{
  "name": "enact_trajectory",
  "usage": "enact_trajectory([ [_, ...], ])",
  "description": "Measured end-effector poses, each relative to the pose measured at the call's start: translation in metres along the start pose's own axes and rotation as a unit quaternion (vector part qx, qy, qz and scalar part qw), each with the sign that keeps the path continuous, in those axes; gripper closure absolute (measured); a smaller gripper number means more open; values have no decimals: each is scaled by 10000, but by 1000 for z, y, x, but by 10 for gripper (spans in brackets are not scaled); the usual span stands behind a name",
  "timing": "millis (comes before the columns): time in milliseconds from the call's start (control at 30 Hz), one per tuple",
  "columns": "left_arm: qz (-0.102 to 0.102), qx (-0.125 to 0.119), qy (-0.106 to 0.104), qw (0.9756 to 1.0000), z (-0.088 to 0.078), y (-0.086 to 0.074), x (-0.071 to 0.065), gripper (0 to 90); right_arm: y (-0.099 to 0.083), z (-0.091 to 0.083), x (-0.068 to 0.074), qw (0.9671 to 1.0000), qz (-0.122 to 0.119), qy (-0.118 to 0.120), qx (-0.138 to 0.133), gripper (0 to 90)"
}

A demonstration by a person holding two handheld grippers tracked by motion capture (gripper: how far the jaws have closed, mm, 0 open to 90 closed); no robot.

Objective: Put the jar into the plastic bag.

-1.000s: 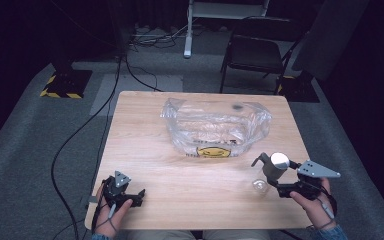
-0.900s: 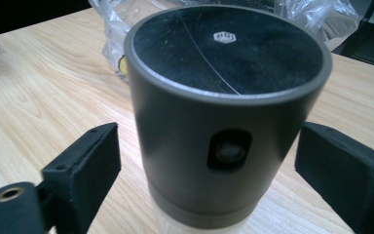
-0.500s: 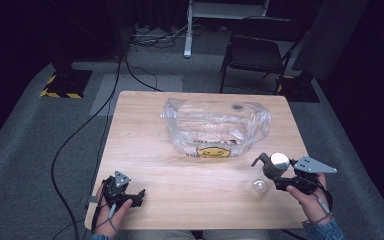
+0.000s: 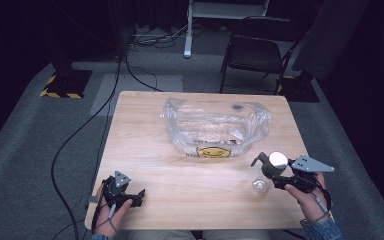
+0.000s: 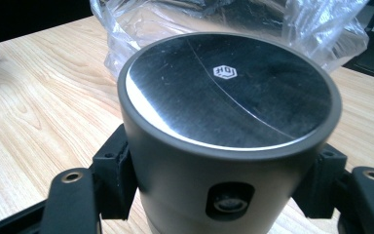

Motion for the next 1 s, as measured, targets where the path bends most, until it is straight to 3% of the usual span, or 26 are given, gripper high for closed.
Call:
enact_trajectory([
  [600, 11, 21, -4, 10000, 0, 0, 0, 1, 56, 0, 6, 9993, -310, 178, -113, 313],
  [1000, 10, 18, -3, 10000, 0, 0, 0, 1, 94, 1, 7, 9985, -391, 320, -229, 314],
])
Point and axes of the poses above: each handheld gripper's, and its own axes: z roughly forward along the jaws, y roughly out of its top, x roughly to its left, the point moved 3 cm from there along z, roughly forward along the jaws, and after that the axes turned 9 degrees about x, right-handed, at the moved point
